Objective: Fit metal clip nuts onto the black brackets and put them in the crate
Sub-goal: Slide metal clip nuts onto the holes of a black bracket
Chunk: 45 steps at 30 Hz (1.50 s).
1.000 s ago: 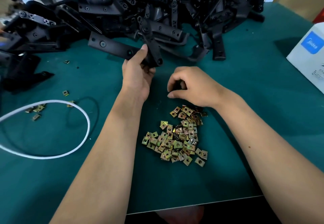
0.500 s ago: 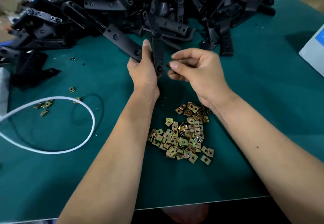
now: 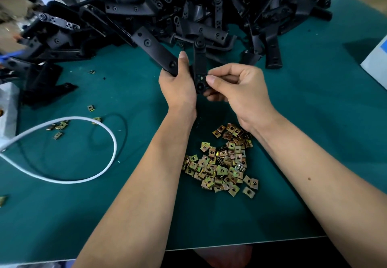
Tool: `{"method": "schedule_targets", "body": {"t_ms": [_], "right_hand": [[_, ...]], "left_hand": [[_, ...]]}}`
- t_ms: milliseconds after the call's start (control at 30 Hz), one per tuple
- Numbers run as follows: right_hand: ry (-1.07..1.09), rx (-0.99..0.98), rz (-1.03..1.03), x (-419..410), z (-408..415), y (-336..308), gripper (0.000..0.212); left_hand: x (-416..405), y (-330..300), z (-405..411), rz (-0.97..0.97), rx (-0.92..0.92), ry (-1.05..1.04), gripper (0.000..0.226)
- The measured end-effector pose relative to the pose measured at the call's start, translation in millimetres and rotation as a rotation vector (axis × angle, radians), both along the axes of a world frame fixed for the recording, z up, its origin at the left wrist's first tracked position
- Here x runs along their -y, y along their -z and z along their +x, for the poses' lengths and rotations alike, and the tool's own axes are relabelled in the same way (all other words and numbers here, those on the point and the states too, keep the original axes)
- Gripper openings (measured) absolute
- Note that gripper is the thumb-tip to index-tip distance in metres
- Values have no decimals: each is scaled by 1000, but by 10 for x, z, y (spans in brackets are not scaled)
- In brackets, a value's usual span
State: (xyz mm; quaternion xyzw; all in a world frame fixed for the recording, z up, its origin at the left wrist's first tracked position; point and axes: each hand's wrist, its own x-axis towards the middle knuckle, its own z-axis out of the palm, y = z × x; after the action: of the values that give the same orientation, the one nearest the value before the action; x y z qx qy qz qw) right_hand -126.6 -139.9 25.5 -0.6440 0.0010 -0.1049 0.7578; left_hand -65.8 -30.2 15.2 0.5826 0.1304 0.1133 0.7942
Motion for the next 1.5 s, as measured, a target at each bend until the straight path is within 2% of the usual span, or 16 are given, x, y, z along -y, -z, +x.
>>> {"method": "schedule_targets", "body": {"t_ms": [267, 633, 767, 1200, 1500], "right_hand": [[34, -13, 80, 7, -11, -22, 9], [14, 1, -43, -4, -12, -24, 12], [6, 10, -72, 9, -9, -30, 15], [41, 99, -138, -14, 7, 81, 25], [82, 133, -364, -41, -11, 43, 27]], "left_hand": [[-13, -34, -11, -108, -60, -54, 32], [-19, -55, -31, -79, -49, -19, 32], [-28, -61, -34, -13, -46, 21, 31], [24, -34, -49, 213, 42, -105, 34], [48, -85, -86, 249, 65, -266, 27]]}}
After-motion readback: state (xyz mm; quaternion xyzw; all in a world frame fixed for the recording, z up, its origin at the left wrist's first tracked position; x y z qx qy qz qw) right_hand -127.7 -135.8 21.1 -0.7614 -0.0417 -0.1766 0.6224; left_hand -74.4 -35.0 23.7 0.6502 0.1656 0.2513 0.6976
